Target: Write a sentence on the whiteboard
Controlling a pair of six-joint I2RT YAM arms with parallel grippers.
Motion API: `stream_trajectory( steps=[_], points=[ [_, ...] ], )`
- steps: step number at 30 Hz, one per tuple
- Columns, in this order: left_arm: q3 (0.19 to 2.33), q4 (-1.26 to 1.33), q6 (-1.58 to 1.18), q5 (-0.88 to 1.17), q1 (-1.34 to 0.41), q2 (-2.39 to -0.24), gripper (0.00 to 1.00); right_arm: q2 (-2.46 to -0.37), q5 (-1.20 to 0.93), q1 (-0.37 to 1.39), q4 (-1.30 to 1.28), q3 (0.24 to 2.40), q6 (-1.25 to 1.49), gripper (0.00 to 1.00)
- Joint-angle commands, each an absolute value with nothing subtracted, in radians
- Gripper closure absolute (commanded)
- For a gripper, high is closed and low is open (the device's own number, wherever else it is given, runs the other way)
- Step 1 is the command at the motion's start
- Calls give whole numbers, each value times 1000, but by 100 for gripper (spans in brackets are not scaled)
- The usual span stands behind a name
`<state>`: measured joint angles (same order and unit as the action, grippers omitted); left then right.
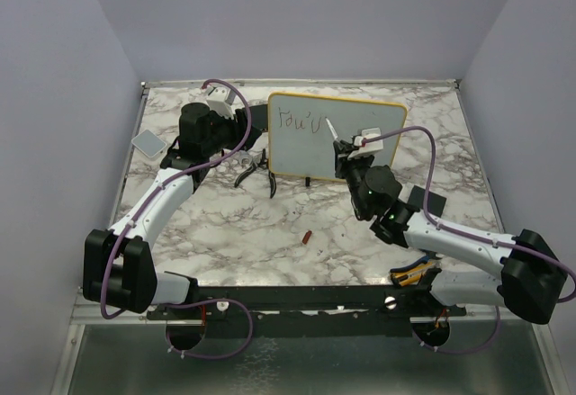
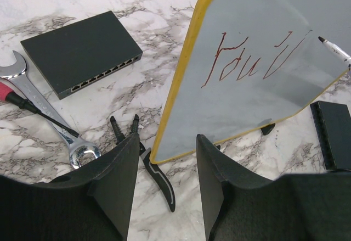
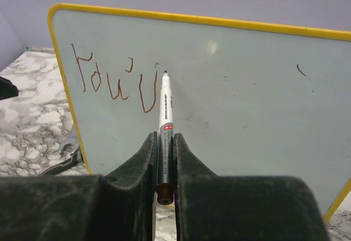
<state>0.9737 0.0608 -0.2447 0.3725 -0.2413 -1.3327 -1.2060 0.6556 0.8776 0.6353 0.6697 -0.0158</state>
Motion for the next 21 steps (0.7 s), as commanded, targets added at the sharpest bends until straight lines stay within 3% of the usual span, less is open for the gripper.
stream_trajectory(
  steps=[1,21],
  points=[
    [965,72,-236,362,-234,-1310,53,-1211,635,877,613,646,-3,100],
    [965,73,-235,361,-234,-1313,53,-1267,674,877,581,665,57,100]
  ],
)
